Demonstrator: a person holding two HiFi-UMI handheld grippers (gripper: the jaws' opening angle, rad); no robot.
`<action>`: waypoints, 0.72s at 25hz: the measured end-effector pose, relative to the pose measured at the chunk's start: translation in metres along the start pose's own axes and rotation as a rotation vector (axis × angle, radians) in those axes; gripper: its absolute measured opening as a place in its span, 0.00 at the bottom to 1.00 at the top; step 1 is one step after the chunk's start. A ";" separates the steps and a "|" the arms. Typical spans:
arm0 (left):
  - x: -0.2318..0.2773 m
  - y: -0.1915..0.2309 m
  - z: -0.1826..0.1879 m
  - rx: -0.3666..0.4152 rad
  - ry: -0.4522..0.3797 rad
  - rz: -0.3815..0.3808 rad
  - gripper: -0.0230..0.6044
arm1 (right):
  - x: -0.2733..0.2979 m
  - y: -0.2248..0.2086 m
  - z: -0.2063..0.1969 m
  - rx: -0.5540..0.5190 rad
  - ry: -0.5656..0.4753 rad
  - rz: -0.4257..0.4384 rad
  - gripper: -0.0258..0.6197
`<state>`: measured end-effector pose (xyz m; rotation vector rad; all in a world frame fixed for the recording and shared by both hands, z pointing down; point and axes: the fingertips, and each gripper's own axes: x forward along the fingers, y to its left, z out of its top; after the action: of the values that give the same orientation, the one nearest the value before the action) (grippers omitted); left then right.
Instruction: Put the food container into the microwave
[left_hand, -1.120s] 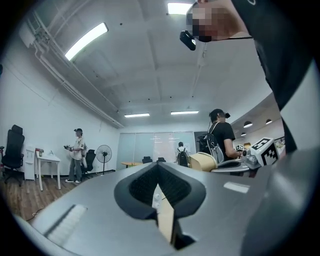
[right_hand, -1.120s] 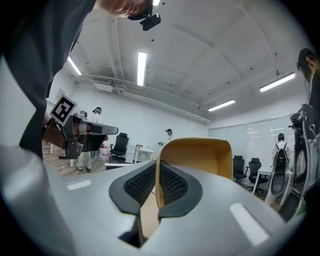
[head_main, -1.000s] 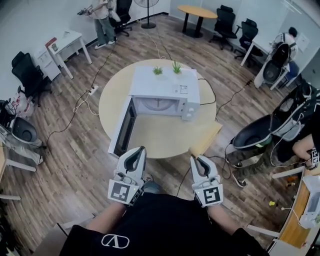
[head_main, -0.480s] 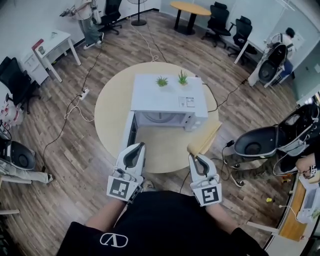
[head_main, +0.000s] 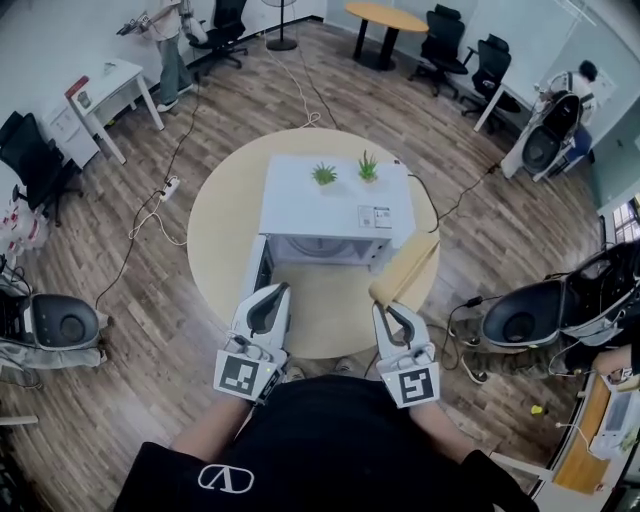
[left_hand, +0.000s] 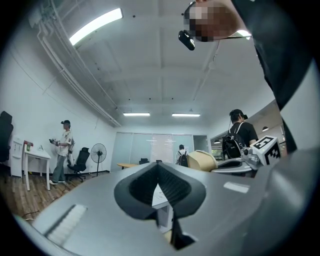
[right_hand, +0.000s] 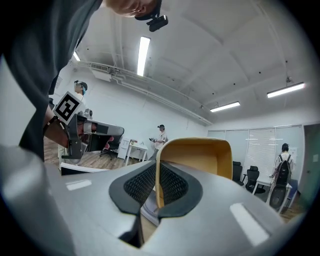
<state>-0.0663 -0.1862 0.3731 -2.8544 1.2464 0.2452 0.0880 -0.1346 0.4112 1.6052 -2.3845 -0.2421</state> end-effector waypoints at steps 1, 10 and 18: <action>0.004 0.001 0.000 -0.001 -0.001 0.015 0.04 | 0.003 -0.005 0.001 0.000 -0.008 0.007 0.08; 0.028 -0.009 -0.004 0.026 0.027 0.078 0.04 | 0.021 -0.038 0.004 -0.014 -0.042 0.068 0.08; 0.028 -0.008 -0.005 0.018 0.034 0.108 0.04 | 0.039 -0.037 0.010 -0.039 -0.039 0.133 0.08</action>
<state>-0.0407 -0.2018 0.3737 -2.7915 1.4042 0.1870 0.1036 -0.1848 0.3960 1.4309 -2.4872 -0.2941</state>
